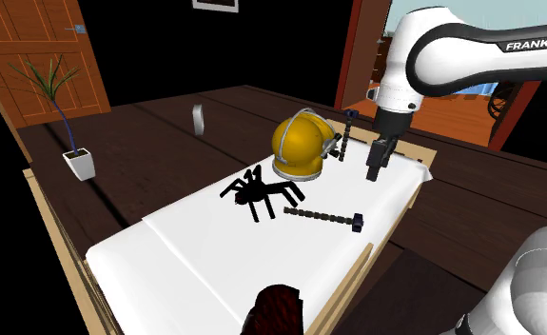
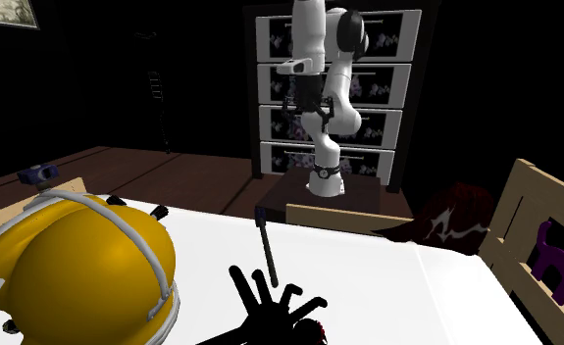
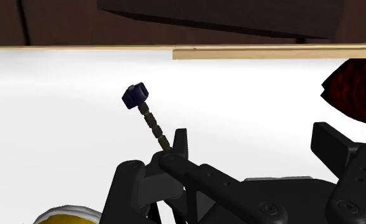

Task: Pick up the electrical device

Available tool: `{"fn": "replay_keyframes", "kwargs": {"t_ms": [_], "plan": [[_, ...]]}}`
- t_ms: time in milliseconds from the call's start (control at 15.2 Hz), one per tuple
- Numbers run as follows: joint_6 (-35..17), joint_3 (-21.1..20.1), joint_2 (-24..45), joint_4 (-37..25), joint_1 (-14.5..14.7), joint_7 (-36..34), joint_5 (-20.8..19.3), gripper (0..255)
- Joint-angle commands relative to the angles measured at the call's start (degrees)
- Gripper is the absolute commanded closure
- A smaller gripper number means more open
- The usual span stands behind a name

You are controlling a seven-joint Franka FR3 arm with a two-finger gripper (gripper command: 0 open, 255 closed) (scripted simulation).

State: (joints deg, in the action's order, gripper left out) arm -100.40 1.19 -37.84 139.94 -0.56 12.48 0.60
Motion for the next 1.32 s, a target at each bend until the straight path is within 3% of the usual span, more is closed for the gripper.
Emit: {"fn": "replay_keyframes", "kwargs": {"t_ms": [0, 594, 1254], "plan": [[-4.34, 1.26, 3.14, 1.21, -0.01, 2.81, -0.85, 0], [-21.6, 5.6, 18.76, 3.28, 0.4, 13.83, -2.74, 0], [-37.55, 8.14, 41.29, -2.8, 0.69, 26.81, -0.49, 0]]}}
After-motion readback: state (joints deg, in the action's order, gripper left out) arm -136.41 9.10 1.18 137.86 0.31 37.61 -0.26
